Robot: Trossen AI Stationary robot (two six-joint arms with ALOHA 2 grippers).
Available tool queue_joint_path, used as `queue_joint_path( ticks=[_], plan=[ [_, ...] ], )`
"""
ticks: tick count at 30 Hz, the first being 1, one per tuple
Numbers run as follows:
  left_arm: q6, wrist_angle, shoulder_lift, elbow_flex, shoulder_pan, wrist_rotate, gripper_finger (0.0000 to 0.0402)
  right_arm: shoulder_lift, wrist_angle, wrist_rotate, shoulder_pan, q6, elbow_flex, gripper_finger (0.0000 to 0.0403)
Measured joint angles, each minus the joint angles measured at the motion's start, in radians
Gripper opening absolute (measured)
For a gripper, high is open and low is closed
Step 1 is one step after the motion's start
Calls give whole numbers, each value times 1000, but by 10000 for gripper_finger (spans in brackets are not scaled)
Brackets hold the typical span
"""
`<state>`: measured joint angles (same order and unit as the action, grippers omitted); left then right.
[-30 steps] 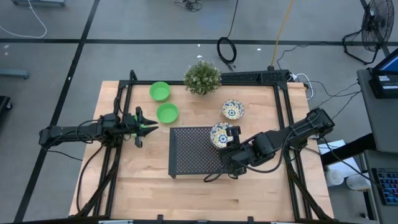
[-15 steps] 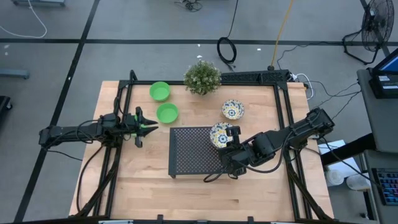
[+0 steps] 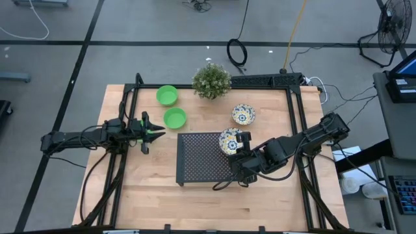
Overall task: Pick & Place Mini bowls
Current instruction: Stack the right white patterned bowl on top of the white patterned bowl on the shelf
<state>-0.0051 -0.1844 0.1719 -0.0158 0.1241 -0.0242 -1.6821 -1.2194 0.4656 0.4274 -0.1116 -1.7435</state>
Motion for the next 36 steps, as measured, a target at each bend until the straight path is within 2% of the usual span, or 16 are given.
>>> queue_joint_path(
  ticks=[5,10,36],
  plan=[
    [0,0,0,0,0,0,99,1,25,0,0,3,27,0],
    [0,0,0,0,0,0,99,0,46,-50,0,0,58,0],
    [0,0,0,0,0,0,99,0,59,-51,0,-8,70,0]
  ],
)
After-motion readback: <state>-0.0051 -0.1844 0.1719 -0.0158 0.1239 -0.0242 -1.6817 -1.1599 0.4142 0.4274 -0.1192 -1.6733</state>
